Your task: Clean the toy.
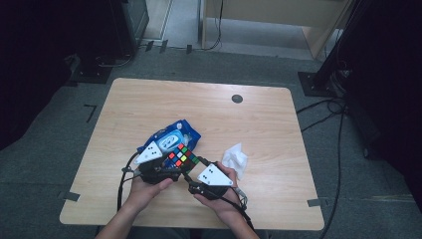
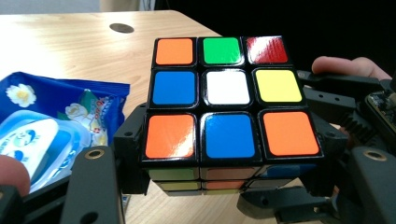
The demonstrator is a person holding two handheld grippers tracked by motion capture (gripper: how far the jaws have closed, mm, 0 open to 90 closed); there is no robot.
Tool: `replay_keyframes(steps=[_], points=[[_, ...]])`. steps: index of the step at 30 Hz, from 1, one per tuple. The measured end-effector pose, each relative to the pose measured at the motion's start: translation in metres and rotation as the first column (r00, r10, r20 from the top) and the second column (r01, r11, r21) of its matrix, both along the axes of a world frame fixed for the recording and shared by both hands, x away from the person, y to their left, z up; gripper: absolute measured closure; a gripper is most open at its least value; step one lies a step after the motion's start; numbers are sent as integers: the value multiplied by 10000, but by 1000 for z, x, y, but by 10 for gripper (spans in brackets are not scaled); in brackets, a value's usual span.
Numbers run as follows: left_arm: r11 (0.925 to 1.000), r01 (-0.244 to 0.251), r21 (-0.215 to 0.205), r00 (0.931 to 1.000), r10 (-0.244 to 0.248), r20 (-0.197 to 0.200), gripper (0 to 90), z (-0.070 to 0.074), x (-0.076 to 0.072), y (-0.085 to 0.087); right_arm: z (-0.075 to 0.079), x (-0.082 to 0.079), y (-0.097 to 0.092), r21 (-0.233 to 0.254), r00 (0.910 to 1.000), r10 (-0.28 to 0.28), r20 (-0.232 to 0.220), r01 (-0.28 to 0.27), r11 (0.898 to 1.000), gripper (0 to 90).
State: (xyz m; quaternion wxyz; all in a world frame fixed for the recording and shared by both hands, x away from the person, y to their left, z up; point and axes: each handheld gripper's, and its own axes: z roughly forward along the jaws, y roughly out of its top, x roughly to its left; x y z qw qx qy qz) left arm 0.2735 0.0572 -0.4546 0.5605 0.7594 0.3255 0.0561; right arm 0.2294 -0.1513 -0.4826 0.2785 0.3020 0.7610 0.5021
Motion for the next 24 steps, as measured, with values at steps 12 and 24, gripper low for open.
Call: replay_keyframes(steps=[12, 24], points=[[10000, 37, -58, 9999, -36, 130, 339, -2, -1, 1, 5, 5, -14, -242, 9974, -645, 320, 653, 9976, 364], [9988, -431, -211, 9974, 442, 573, 341, -6, -3, 3, 41, 12, -53, 3853, 9684, -1511, -1985, 2189, 8964, 331]])
